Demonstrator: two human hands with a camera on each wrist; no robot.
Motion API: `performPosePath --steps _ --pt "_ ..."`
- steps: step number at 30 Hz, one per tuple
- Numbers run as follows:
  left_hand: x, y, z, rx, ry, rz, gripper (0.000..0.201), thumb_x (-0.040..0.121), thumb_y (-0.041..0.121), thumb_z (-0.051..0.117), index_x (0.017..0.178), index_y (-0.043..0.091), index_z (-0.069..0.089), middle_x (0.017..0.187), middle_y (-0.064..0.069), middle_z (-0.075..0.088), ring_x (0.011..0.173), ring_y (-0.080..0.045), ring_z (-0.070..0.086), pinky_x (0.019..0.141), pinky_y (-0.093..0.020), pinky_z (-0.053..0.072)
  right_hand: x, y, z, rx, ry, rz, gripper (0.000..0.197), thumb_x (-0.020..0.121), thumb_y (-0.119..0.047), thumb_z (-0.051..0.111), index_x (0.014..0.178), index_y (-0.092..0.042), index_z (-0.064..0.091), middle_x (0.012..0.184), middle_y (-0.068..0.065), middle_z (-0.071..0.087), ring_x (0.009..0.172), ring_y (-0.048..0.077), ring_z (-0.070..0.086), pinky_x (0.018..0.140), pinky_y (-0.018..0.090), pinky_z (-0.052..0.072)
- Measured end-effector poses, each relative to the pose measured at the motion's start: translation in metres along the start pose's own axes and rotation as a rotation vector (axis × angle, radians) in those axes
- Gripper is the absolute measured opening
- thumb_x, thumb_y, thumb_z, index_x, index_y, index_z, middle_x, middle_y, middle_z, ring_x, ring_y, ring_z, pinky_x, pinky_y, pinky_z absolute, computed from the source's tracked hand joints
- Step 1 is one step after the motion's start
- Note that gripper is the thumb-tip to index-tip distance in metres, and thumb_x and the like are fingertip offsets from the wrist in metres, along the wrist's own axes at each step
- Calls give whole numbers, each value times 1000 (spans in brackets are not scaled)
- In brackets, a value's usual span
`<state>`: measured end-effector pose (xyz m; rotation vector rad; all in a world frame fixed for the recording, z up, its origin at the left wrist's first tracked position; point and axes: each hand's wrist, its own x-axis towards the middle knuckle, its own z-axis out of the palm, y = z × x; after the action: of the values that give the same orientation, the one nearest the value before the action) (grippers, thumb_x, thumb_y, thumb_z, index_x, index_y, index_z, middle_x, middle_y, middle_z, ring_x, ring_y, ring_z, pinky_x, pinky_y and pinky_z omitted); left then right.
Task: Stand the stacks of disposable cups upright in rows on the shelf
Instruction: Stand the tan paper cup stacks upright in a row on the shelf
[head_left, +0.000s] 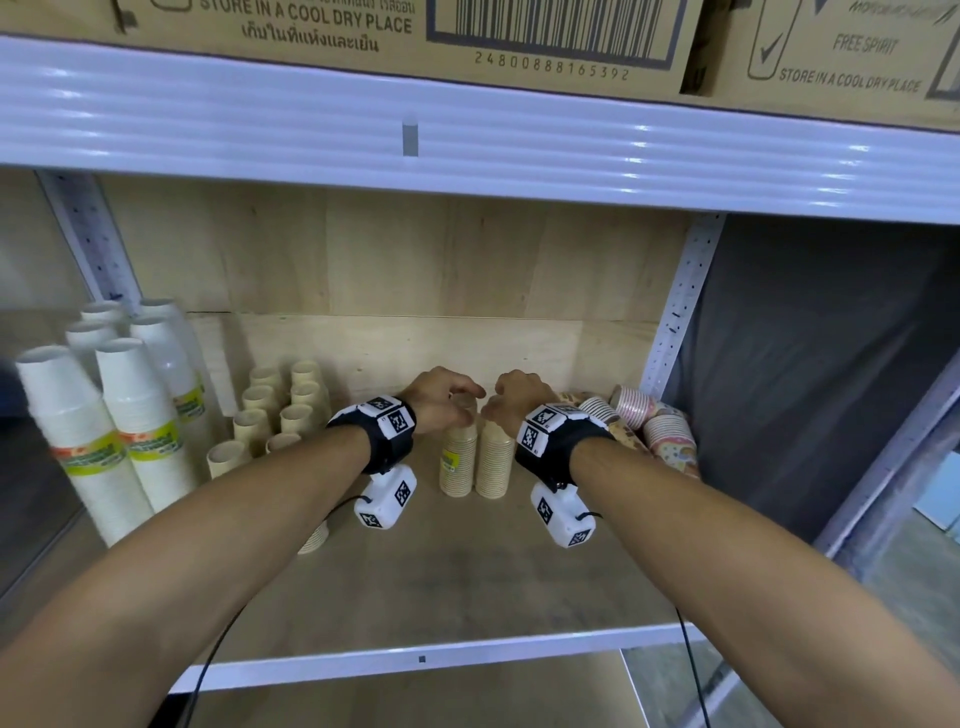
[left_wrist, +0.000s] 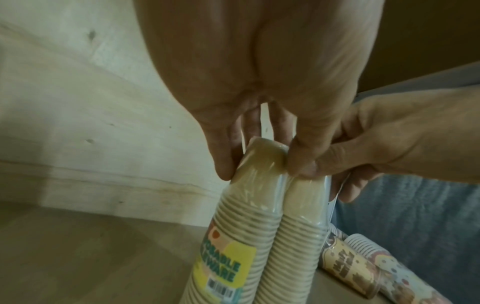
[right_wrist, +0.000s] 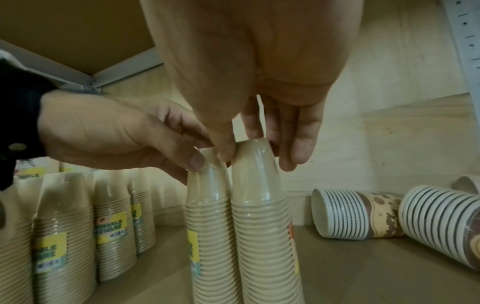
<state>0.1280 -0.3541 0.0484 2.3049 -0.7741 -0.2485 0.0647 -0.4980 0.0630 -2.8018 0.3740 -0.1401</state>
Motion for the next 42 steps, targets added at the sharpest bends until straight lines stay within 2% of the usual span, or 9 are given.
performPosePath --steps 4,10,17,22,28,30,34,39,42 --pt "3 0 2 20 52 -15 38 81 18 74 119 19 69 125 0 64 115 -15 57 89 -22 43 1 1 1 -7 -18 -27 25 85 -22 56 105 -9 63 110 10 62 85 24 55 66 28 43" --pt "5 1 1 27 60 -36 44 79 29 76 122 22 67 128 -3 60 120 -19 55 95 -30 45 2 4 -5 34 -59 -48 45 89 -22 57 134 -15 53 136 8 49 121 26 52 91 30 45" --pt "5 1 -2 41 87 -44 39 85 29 70 122 18 67 127 -5 62 113 -18 57 85 -23 42 6 -6 2 -5 -30 12 31 83 -22 63 110 -6 60 115 12 61 100 28 62 73 28 48" --pt "5 2 -4 25 50 -75 49 80 35 72 127 25 62 128 -8 59 119 -21 55 94 -30 45 11 -4 -1 -26 -76 28 43 85 -24 64 125 -9 56 124 9 55 109 26 58 82 30 48" --pt "3 4 -8 74 74 -54 38 86 30 69 122 19 66 126 -6 60 117 -22 56 95 -33 48 16 -7 2 -16 -30 42 13 81 -19 64 91 -15 57 87 5 52 77 20 53 62 27 46" --pt "2 6 -7 74 83 -68 40 85 34 70 121 19 66 121 -7 60 111 -21 57 91 -32 48 16 -8 -1 -50 -60 30 8 85 -16 60 93 -12 59 89 7 55 80 20 57 58 24 41" --pt "2 7 -9 65 56 -79 45 83 37 70 124 22 64 122 -5 59 113 -21 56 89 -29 45 15 -4 0 -28 -37 29 45 83 -27 67 122 -8 56 119 10 57 104 26 61 74 28 48" --pt "2 7 -10 93 58 -42 37 87 30 67 121 15 67 124 -7 62 112 -21 56 85 -28 43 17 -9 1 -38 -3 73 15 84 -14 67 92 -4 60 86 4 53 81 20 62 59 24 41" --pt "3 8 -9 94 62 -59 39 86 34 69 120 17 67 122 -7 61 111 -21 57 84 -28 43 18 -10 -3 -56 -73 39 11 87 -14 63 91 -4 62 90 6 57 99 24 64 61 25 42"
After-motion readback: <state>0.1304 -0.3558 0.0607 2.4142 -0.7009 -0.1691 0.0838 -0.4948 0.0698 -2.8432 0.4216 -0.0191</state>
